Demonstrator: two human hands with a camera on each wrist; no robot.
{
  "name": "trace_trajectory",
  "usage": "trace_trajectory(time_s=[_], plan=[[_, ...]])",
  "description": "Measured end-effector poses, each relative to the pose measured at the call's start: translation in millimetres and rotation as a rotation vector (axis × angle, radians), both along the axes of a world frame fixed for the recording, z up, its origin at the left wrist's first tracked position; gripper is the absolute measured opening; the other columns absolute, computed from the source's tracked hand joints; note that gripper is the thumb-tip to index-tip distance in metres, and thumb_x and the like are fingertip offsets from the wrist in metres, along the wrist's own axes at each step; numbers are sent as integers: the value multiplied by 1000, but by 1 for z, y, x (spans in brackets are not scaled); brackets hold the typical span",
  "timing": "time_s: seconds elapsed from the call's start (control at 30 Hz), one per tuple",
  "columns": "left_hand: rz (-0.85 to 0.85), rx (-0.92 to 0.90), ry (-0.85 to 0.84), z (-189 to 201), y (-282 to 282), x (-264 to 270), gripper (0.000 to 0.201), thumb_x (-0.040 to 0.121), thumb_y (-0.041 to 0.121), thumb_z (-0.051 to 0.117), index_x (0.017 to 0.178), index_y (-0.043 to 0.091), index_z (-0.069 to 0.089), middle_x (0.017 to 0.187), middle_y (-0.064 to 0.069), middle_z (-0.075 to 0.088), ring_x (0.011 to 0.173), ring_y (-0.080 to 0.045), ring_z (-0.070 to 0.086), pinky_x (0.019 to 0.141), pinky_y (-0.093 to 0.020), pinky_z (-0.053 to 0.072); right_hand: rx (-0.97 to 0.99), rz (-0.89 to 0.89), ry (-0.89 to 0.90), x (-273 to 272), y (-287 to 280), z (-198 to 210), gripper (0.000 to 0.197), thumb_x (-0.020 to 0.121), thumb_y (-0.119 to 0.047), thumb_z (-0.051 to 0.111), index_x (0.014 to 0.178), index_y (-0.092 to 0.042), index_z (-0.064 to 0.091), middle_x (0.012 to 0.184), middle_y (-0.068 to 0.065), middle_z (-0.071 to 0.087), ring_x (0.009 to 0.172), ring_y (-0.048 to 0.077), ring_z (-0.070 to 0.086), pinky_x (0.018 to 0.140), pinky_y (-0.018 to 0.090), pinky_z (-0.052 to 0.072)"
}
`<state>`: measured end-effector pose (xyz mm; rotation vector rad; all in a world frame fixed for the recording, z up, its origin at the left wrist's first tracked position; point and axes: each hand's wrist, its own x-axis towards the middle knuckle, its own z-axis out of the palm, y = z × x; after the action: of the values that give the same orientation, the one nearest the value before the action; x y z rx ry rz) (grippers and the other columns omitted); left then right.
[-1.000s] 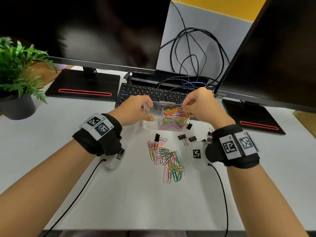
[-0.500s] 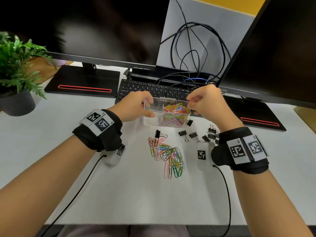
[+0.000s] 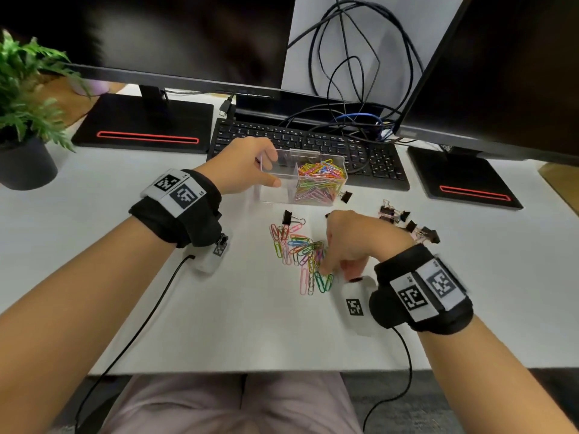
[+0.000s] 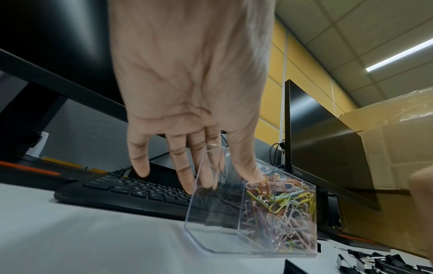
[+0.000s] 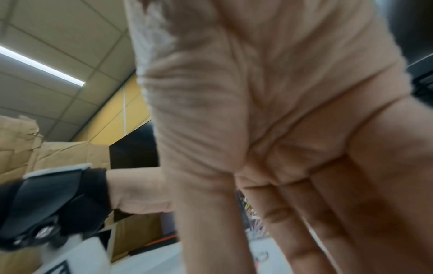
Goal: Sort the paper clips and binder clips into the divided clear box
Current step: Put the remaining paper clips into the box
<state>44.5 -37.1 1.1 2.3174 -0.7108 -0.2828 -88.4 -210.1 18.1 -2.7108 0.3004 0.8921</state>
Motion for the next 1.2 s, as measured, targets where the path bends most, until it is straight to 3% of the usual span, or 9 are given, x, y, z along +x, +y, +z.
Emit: trace_trajectory(time_s=[0.1, 0.23, 0.3, 0.37, 0.53, 0.7, 0.8, 0.93, 1.2], plan=[[-3, 9, -13, 1, 0, 0, 45, 79, 29, 79, 117, 16, 59, 106, -2, 64, 96, -22, 60, 82, -31, 48, 74, -30, -39, 4, 7, -9, 26, 72, -3, 79, 80, -7, 55, 68, 12, 65, 59, 27, 70, 65, 41, 61], [-4, 6, -8, 1, 0, 0, 45, 79, 29, 79, 116, 15, 59, 106, -2, 64, 96, -23, 60, 82, -32, 49, 58, 3, -130, 12, 9, -9, 27, 73, 2, 77, 96, 4, 63, 84, 20, 70, 82, 33, 71, 77, 45, 59], [-3, 6, -4, 1, 0, 0, 45, 79, 30, 79, 116, 16, 59, 106, -2, 64, 96, -23, 60, 83, -33, 49, 94, -23, -152, 14, 6, -6, 27, 77, -11, 78, 92, 6, 64, 79, 20, 71, 74, 32, 72, 71, 44, 61], [-4, 6, -5, 0, 0, 1, 45, 78, 30, 79, 116, 16, 59, 106, -1, 64, 95, -23, 60, 83, -33, 49, 112, -50, -158, 12, 7, -5, 43, 74, -29, 81, 97, 0, 58, 78, 15, 67, 64, 29, 69, 62, 40, 61], [-7, 5, -6, 0, 0, 1, 46, 78, 30, 79, 117, 15, 59, 106, -1, 64, 96, -22, 60, 82, -32, 49, 64, 18, -152, 15, 17, -10, 60, 66, -46, 83, 102, -13, 48, 90, 0, 50, 71, 19, 61, 53, 34, 59], [-8, 0, -9, 0, 0, 1, 47, 78, 29, 80, 117, 15, 59, 106, -1, 64, 94, -22, 60, 81, -31, 49, 87, 30, -126, 21, 20, -11, 36, 76, -27, 80, 88, -15, 48, 91, 4, 51, 70, 23, 61, 58, 39, 61], [-12, -1, -8, -1, 0, 2, 46, 77, 30, 80, 116, 15, 59, 106, -1, 64, 94, -22, 60, 81, -31, 49, 77, 58, -149, 23, 19, -11, 27, 80, -10, 74, 100, -6, 56, 102, 14, 58, 80, 33, 68, 63, 45, 61], [-12, -6, -7, -1, 0, 2, 46, 77, 30, 80, 116, 16, 59, 105, -1, 64, 94, -22, 60, 81, -32, 49, 27, 107, -228, 22, 15, -14, 25, 80, 5, 62, 104, -2, 62, 104, 14, 60, 79, 29, 65, 58, 37, 60], [-6, -33, 12, -2, 0, 3, 43, 76, 28, 81, 111, 17, 60, 102, -2, 65, 90, -23, 60, 83, -35, 50, 217, -23, -271, 23, -4, -14, 14, 77, 4, 73, 91, 0, 72, 87, 15, 68, 74, 36, 70, 63, 46, 61]])
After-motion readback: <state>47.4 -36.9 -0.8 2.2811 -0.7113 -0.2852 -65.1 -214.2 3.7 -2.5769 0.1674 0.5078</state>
